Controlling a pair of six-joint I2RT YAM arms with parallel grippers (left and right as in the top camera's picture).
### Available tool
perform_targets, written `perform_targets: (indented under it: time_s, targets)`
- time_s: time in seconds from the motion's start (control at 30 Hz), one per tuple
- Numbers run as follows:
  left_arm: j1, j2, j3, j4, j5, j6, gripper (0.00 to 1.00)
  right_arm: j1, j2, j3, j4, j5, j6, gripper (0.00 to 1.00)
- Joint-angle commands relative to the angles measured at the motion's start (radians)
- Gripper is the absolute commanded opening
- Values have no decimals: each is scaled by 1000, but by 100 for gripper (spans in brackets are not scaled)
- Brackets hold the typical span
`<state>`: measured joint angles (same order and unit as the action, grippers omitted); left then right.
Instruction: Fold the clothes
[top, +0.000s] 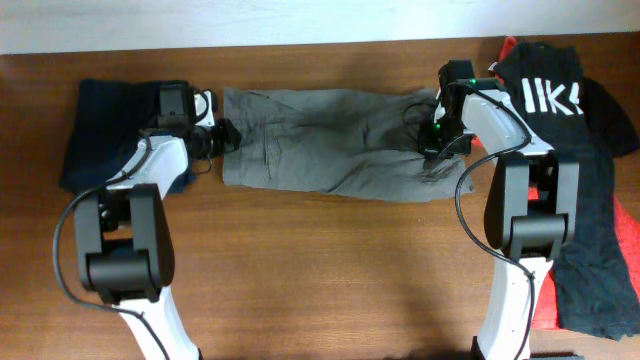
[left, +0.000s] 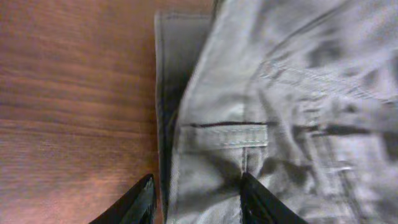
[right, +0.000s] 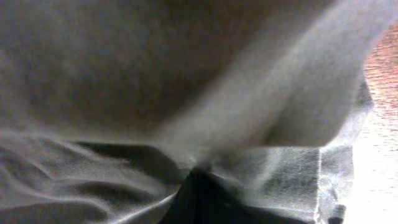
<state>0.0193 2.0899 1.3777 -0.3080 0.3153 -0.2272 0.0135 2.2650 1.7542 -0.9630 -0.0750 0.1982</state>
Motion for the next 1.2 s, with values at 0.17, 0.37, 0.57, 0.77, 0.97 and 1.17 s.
perform_targets:
  time_s: [0.17,0.37,0.57,0.77,0.97,1.17]
  targets:
    - [15,107,5,1,29,29,46,-14,-18,-17,-1,47,-8,4]
    - [8,116,5,-19,39,43,50,-14,-18,-17,0,47,-8,4]
    - [-48,150,5,-28,134,42,29,-14,-18,-17,1,46,-8,4]
    - [-6,143,22,-53,166,39,0,-14,-18,-17,-21,45,-8,4]
    - [92,56,63,-173,193,78,0,-5,-18,-17,-67,15,-8,4]
    - [146,-69,68,-254,193,121,0,20,-18,-17,-76,-35,-14,4]
